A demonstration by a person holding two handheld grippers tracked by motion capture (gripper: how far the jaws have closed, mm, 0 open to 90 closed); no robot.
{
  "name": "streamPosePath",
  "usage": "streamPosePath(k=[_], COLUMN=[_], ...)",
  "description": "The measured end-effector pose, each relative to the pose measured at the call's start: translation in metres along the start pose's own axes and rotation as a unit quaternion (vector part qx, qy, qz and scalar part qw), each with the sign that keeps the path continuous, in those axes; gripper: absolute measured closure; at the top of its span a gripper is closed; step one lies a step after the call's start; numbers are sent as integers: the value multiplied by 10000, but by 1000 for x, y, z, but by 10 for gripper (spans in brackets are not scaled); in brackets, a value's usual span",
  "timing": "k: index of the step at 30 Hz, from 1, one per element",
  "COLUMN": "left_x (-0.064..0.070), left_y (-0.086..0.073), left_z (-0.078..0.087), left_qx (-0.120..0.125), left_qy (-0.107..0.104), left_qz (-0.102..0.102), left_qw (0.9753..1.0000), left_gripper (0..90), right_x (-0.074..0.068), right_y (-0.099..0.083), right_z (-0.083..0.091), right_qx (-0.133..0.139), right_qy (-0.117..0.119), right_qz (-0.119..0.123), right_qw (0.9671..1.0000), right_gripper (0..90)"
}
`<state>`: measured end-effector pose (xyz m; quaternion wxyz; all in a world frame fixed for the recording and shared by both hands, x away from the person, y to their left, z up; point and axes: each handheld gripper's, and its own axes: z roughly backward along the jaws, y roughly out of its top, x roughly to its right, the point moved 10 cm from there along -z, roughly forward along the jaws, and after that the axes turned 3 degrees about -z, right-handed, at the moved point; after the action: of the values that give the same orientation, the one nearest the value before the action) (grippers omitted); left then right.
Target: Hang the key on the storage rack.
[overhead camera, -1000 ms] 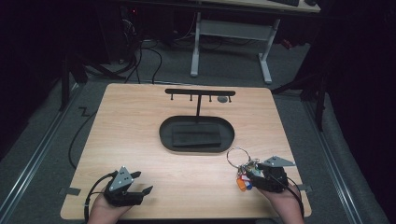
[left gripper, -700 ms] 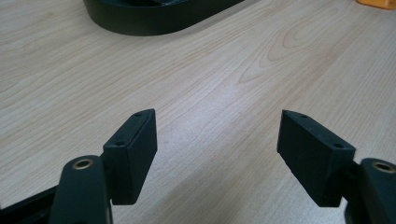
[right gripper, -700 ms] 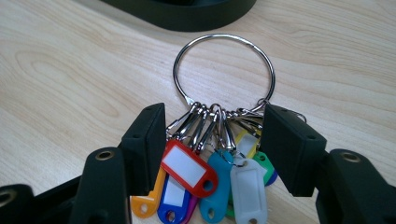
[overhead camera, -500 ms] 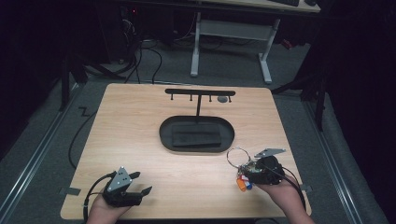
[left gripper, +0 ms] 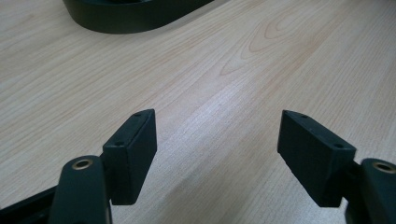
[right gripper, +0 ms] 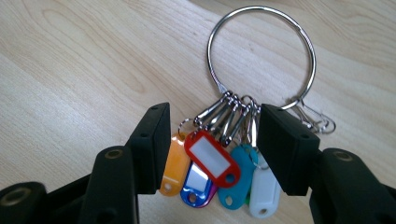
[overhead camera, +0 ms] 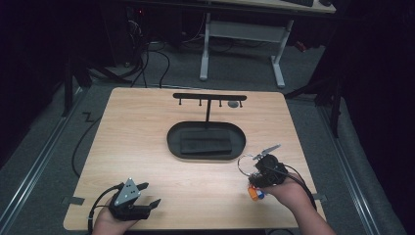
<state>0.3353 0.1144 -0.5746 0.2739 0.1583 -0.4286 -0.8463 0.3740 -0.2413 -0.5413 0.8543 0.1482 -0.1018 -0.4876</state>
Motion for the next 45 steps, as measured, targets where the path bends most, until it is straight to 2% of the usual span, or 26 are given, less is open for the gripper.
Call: streamPosePath(k=[5, 6, 10, 17, 22, 25, 27, 32, 34, 37, 40, 41, 45], left_x=[-3, -3, -1, -2, -3, -3, -3, -1, 1, 2, 3, 3, 3], left_y=[-1, -1, -3, -8, -11, -13, -13, -15, -14, -14, -13, -13, -14], left_z=[-1, -1, 0, 4, 7, 8, 8, 6, 5, 4, 4, 4, 5], left_qx=[-2, -6, -48, -75, -95, -105, -117, -190, -181, -208, -180, -174, -181], left_qy=[21, 15, 46, 69, 76, 88, 95, 41, 29, -1, -34, -37, -54], left_qz=[85, 86, 23, 38, 35, 15, 17, -40, -67, -99, -76, -86, -101], left_qw=[10000, 10000, 10000, 9999, 9999, 9999, 9999, 9998, 9998, 9997, 9998, 9998, 9998], left_gripper=[291, 291, 291, 293, 297, 298, 299, 301, 301, 302, 303, 303, 304], right_x=[-2, -3, -4, -1, 3, 0, 0, 2, 3, 4, 1, 1, 1], right_y=[17, 20, 26, 28, 27, 28, 27, 28, 28, 28, 30, 31, 32], right_z=[-4, -6, -14, -35, -51, -57, -60, -60, -60, -61, -62, -62, -63], right_qx=[-236, -299, -519, -1026, -1382, -1478, -1535, -1628, -1621, -1772, -1992, -1977, -1983], right_qy=[2, 39, 98, 134, 152, 301, 301, 403, 359, 323, 293, 285, 318], right_qz=[387, 354, 522, 834, 1114, 1181, 1173, 1123, 1143, 1121, 1304, 1369, 1264], right_qw=[9990, 9989, 9972, 9911, 9840, 9815, 9807, 9794, 9795, 9772, 9708, 9702, 9715], right_gripper=[450, 439, 422, 487, 548, 590, 606, 677, 717, 770, 815, 823, 852])
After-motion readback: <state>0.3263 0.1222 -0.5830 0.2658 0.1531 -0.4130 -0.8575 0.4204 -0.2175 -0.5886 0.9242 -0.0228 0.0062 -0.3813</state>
